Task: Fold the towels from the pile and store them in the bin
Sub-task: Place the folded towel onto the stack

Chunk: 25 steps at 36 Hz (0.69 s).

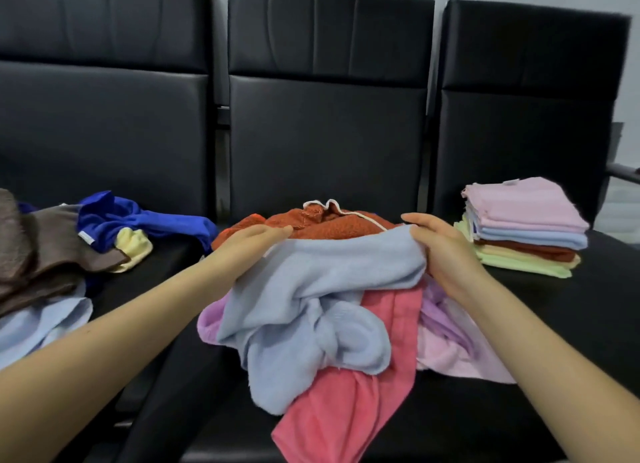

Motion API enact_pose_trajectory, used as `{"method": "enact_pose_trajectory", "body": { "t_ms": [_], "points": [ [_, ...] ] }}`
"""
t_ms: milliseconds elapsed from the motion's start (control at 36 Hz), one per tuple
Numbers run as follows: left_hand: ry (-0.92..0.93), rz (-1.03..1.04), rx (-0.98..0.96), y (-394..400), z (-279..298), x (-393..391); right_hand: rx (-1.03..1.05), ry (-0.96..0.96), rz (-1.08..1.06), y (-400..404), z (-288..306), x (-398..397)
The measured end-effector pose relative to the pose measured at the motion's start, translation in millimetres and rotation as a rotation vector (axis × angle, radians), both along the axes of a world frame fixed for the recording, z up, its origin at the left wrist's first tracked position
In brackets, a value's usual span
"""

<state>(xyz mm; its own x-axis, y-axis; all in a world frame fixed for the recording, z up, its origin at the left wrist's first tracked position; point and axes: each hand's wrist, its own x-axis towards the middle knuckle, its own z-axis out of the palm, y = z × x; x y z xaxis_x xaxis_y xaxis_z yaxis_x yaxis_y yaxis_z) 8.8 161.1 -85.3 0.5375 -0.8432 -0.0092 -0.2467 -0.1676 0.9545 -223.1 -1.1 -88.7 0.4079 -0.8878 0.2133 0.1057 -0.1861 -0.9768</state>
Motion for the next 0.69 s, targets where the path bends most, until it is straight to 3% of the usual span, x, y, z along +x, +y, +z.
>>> {"method": "enact_pose_trajectory", "body": {
  "t_ms": [83,278,444,611,694],
  "points": [
    [-0.161,0.017,-0.092,-6.0,8.1,-11.6,-0.123,-0.019,0.082,12.4,9.2,0.4],
    [-0.178,-0.197,-0.23,-25.7,8.6,-46.6,-0.462,0.077,0.318,42.2,20.1,1.4],
    [-0.165,-0.545,-0.262,-24.4,5.7,-67.9,-0.509,0.044,0.369,44.9,22.4,-3.0],
    [-0.173,-0.517,-0.241,-19.7,4.4,-67.1,-0.484,0.072,0.357,44.0,21.7,-3.8],
    [-0.082,-0.402,-0.339,-19.6,11.1,-58.5,-0.42,0.153,0.374,41.8,21.9,-4.5]
  ]
}}
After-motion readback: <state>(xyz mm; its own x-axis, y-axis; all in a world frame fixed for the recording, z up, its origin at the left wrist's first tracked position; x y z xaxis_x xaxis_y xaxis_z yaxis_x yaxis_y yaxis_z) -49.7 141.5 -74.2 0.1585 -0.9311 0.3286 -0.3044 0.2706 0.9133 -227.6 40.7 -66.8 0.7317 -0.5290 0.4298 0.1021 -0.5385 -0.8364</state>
